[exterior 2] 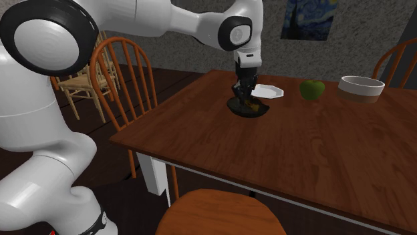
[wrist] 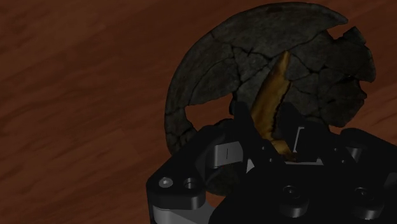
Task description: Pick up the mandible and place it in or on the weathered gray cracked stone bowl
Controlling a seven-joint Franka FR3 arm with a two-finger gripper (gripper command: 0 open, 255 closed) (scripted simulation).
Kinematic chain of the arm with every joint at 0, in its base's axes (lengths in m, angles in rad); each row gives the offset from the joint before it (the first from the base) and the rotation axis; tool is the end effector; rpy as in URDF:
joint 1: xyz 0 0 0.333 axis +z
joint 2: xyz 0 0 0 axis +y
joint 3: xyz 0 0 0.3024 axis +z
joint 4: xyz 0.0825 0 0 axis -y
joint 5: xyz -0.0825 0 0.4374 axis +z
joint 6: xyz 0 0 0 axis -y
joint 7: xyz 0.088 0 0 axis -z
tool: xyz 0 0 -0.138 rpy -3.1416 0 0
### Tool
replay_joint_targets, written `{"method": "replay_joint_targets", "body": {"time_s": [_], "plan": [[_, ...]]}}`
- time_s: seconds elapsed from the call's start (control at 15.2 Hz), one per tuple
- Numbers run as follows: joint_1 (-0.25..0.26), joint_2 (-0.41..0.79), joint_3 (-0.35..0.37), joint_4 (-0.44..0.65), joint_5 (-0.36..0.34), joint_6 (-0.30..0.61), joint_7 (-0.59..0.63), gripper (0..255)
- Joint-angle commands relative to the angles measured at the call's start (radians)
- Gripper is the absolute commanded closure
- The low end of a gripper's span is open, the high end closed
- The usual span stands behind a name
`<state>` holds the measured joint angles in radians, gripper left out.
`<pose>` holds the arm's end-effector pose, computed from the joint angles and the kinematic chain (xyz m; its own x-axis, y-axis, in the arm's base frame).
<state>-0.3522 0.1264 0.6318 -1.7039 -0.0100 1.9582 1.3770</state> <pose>0.6435 0.1697 0.4801 0.4524 -0.8911 -0.0344 -0.8825 -0.4418 -0.1610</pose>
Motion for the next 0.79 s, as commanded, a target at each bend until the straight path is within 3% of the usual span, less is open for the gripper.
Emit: {"method": "replay_joint_targets", "body": {"time_s": [0.0,0.07,0.13,0.46,0.73], "plan": [[0.0,0.0,0.0,0.0,0.0,0.0,0.0,255],[0.0,0.0,0.0,0.0,0.0,0.0,0.0,255],[0.0,0.0,0.0,0.0,0.0,0.0,0.0,0],[0.0,0.0,0.0,0.0,0.0,0.0,0.0,0],[-0.007,-0.023,-0.001,0.101,0.015,-0.12,-0.01,0]]}}
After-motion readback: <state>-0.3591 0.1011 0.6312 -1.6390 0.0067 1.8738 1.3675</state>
